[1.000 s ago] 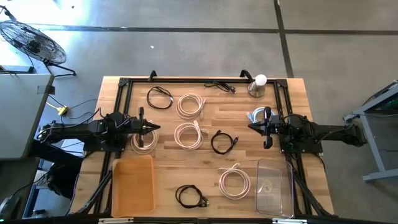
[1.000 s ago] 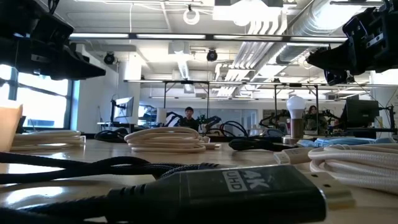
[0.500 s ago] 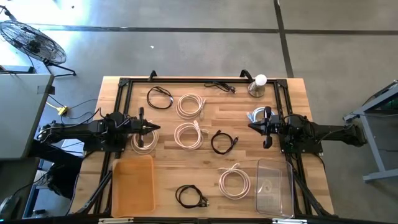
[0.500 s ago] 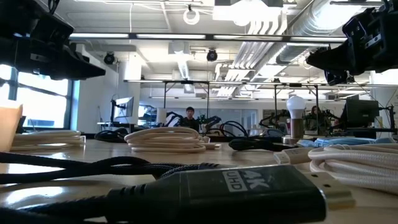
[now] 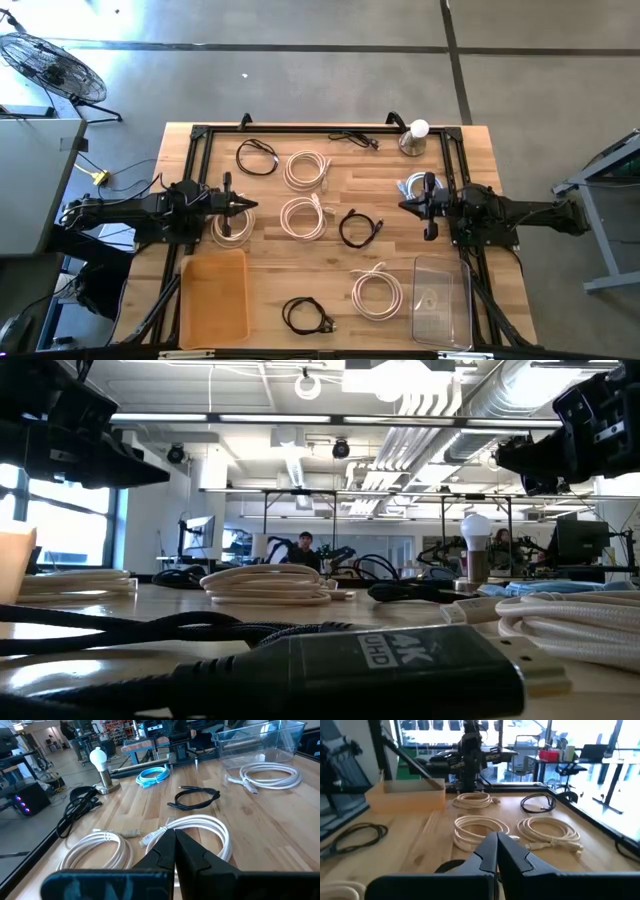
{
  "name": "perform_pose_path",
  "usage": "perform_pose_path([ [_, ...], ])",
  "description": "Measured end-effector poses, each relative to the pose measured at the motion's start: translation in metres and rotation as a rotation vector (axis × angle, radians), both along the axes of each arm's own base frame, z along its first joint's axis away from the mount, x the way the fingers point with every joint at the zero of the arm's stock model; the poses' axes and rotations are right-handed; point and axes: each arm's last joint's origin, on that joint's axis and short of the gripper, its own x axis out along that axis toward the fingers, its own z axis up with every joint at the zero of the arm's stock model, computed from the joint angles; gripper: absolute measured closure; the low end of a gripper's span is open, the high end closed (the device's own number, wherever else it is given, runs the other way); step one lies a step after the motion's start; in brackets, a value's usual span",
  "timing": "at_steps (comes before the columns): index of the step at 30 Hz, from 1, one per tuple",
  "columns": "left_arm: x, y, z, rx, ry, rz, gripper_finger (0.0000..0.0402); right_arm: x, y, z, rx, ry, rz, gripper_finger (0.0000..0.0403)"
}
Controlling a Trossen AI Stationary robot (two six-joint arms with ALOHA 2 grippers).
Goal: Sort HDMI cables
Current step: Put the black HDMI cable into the orange bin
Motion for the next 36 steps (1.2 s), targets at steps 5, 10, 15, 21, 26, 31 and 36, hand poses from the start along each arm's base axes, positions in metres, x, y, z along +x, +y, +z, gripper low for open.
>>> perform_pose_path([
  [5, 0.0, 0.0, 0.0, 0.003, 0.001, 0.0, 0.0401, 0.0, 0.001, 0.01, -0.083, -0.1, 0.017, 0.0402],
  [10, 0.0, 0.0, 0.0, 0.003, 0.0, 0.001, 0.0401, -0.006, 0.001, 0.048, -0.192, -0.21, 0.004, 0.0402],
  [15, 0.0, 0.002, 0.001, 0.123, 0.007, 0.039, 0.0401, -0.003, 0.0, 0.089, -0.269, -0.165, -0.005, 0.0402],
  [21, -0.001, 0.005, 0.003, 0.257, 0.015, 0.158, 0.0401, 0.027, -0.007, 0.122, -0.31, 0.112, -0.149, 0.0402],
  [26, -0.001, 0.005, 0.003, 0.251, 0.014, 0.141, 0.0401, 0.065, -0.014, 0.134, -0.319, 0.327, -0.24, 0.0398],
  [31, 0.0, 0.002, 0.001, 0.237, 0.02, 0.036, 0.0401, 0.107, -0.017, 0.146, -0.276, 0.395, -0.244, 0.0352],
  [36, 0.0, 0.001, 0.001, 0.233, 0.02, 0.004, 0.0401, 0.143, -0.021, 0.16, -0.305, 0.44, -0.274, 0.0282],
])
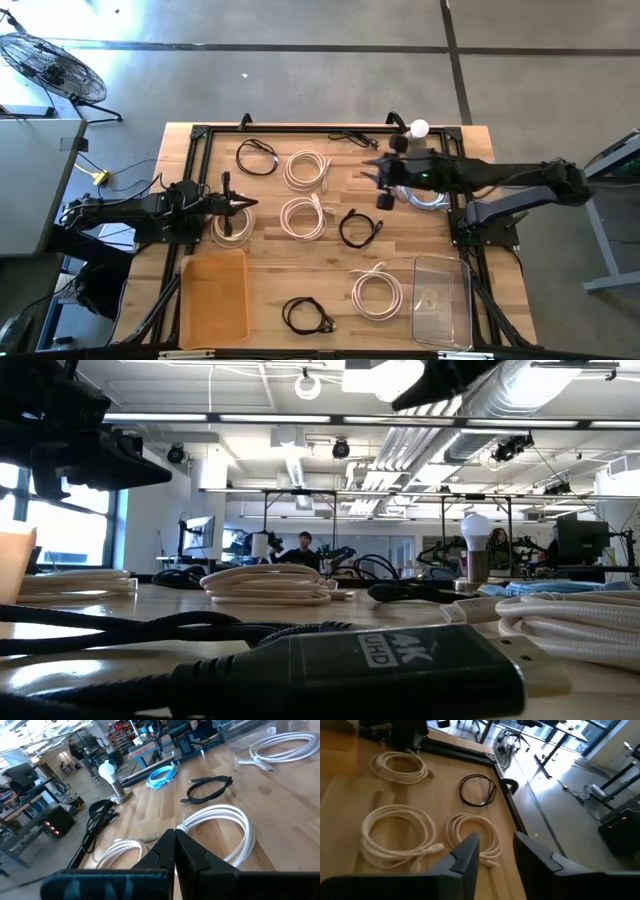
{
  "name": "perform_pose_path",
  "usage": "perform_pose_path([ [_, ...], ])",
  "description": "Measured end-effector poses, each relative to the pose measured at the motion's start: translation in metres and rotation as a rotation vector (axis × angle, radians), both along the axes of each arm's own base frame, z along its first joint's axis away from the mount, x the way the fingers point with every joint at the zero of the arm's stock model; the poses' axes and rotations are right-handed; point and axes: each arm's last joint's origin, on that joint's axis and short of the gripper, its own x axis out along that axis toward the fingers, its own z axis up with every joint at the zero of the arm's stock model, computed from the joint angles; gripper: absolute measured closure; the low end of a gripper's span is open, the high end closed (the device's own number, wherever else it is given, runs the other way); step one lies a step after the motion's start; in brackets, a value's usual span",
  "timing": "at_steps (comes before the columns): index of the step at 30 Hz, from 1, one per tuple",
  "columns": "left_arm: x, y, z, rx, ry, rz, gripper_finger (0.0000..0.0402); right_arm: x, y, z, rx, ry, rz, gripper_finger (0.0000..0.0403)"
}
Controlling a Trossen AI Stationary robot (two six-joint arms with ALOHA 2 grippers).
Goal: Sort HDMI cables
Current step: Put the black HDMI cable into the orange bin
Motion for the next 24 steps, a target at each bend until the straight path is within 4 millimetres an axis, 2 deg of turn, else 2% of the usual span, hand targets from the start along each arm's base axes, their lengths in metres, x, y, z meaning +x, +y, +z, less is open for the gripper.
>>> perform_pose_path([
  [5, 0.0, 0.0, 0.0, -0.003, 0.0, -0.001, 0.0401, 0.029, -0.017, 0.004, -0.095, 0.117, -0.141, 0.0235],
  [11, 0.0, -0.001, 0.0, -0.007, 0.003, -0.021, 0.0401, 0.053, -0.051, -0.014, -0.069, 0.229, -0.257, 0.0205],
  [17, 0.0, -0.001, -0.001, -0.014, 0.007, -0.045, 0.0401, 0.061, -0.087, -0.044, -0.006, 0.313, -0.354, 0.019],
  [24, 0.0, -0.001, -0.001, -0.015, 0.006, -0.044, 0.0401, 0.065, -0.12, -0.076, 0.112, 0.376, -0.384, 0.0191],
])
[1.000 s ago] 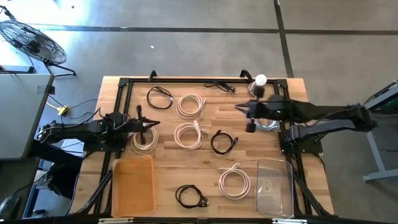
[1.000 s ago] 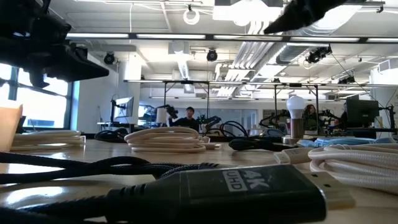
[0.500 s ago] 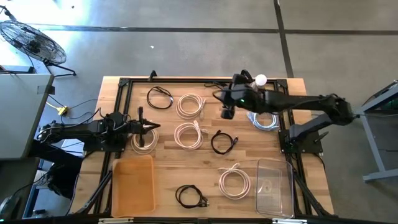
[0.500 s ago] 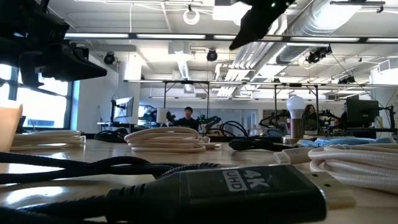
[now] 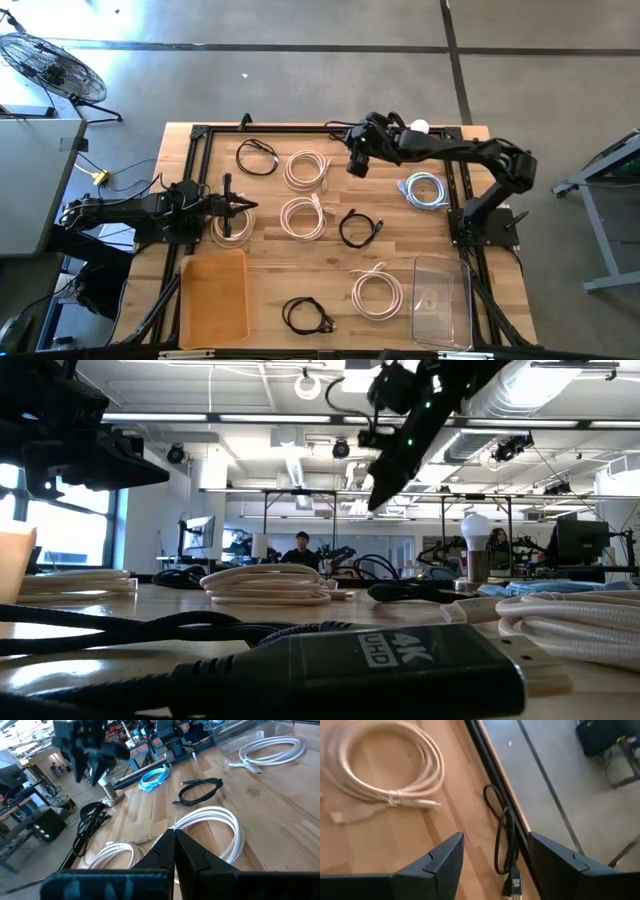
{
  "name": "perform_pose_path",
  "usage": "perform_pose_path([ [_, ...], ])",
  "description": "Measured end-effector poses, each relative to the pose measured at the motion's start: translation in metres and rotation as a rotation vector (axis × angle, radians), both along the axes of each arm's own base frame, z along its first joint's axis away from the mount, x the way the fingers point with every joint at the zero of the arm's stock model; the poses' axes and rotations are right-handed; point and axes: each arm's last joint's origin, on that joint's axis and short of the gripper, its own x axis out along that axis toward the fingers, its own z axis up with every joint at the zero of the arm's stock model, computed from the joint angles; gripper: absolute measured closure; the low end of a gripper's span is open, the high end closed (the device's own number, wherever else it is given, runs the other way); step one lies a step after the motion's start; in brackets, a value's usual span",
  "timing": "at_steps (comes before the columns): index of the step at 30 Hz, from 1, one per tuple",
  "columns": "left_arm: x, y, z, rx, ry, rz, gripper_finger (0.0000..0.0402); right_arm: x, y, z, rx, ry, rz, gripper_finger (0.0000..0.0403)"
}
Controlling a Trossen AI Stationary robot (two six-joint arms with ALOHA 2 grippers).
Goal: Sort HDMI cables
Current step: Put the black HDMI cable into the orange bin
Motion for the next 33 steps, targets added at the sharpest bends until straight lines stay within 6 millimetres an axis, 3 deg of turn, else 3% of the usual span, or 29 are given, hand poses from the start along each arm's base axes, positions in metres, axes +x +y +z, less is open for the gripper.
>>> perform_pose_path([
  [19, 0.0, 0.0, 0.0, 0.001, -0.001, 0.005, 0.0401, 0.003, -0.053, -0.067, 0.107, 0.1, -0.084, 0.0187],
  [33, 0.0, 0.0, 0.0, 0.0, 0.005, 0.005, 0.0401, 0.004, -0.078, -0.098, 0.11, 0.089, -0.136, 0.0197],
])
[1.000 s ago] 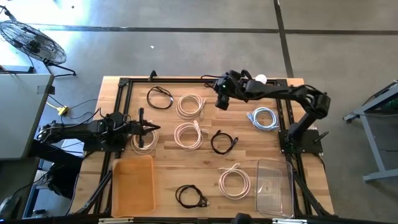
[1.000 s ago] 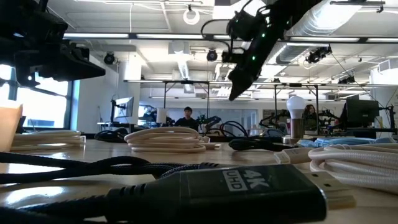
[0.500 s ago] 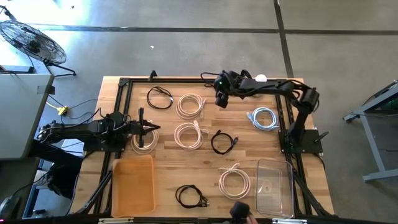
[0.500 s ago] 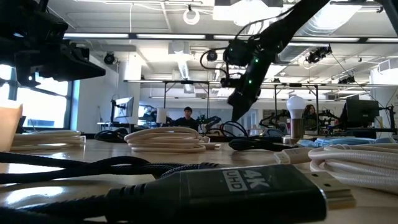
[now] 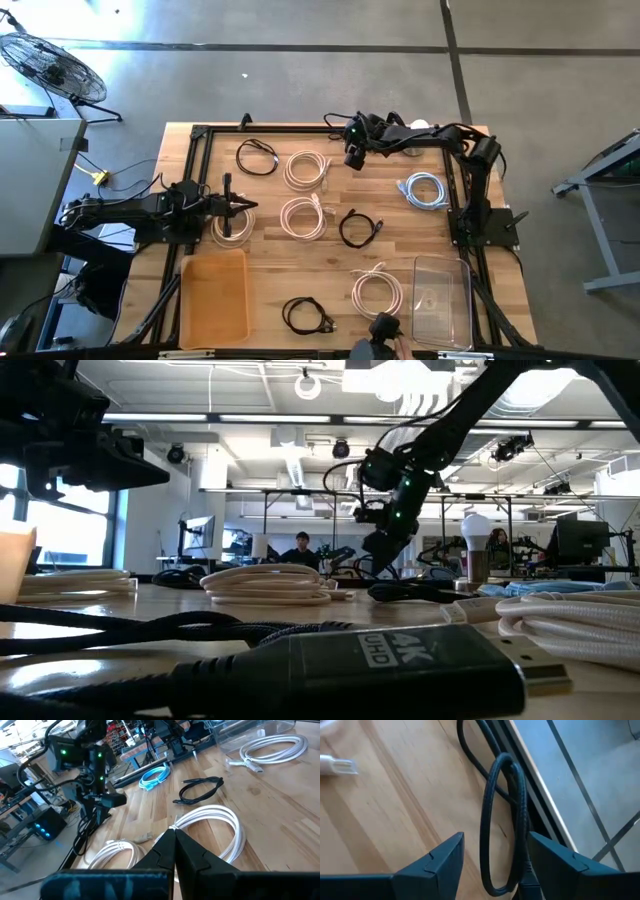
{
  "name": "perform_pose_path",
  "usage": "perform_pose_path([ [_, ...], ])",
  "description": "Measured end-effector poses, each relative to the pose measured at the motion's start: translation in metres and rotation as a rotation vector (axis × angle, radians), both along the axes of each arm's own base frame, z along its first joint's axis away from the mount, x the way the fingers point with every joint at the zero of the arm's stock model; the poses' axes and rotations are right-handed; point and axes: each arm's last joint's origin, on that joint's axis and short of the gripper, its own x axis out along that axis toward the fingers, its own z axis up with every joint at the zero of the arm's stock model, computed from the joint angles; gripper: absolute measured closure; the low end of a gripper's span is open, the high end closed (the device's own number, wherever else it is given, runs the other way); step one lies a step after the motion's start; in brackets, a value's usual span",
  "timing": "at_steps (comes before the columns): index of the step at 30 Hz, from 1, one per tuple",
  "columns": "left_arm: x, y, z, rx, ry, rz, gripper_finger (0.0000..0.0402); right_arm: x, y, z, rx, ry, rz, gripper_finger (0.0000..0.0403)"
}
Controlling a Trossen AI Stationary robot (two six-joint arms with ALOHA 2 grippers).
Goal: Sort HDMI cables
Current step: Put the black HDMI cable into the orange bin
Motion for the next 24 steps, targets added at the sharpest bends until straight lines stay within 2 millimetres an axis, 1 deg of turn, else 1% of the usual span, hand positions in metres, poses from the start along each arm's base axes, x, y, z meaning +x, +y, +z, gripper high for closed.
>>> perform_pose_path([
  [2, 0.0, 0.0, 0.0, 0.0, 0.0, 0.0, 0.0401, -0.001, -0.002, -0.003, 0.005, 0.009, -0.003, 0.0214],
  [5, 0.0, 0.0, 0.0, 0.002, 0.0, 0.0, 0.0401, -0.002, -0.003, -0.004, 0.014, 0.004, -0.012, 0.026],
  [10, 0.0, 0.0, 0.0, 0.006, 0.001, 0.0, 0.0401, -0.002, -0.003, -0.005, 0.018, 0.005, -0.013, 0.0378],
  [11, 0.0, 0.0, 0.0, 0.007, 0.001, 0.0, 0.0401, -0.003, -0.003, -0.005, 0.018, 0.009, -0.011, 0.0385],
  [17, 0.0, 0.0, 0.0, 0.008, 0.001, 0.0, 0.0401, 0.0, 0.002, -0.005, 0.01, 0.022, -0.008, 0.0385],
  [24, 0.0, 0.0, 0.0, 0.004, 0.0, -0.001, 0.0401, 0.008, 0.017, -0.002, -0.101, 0.125, 0.012, 0.0385],
])
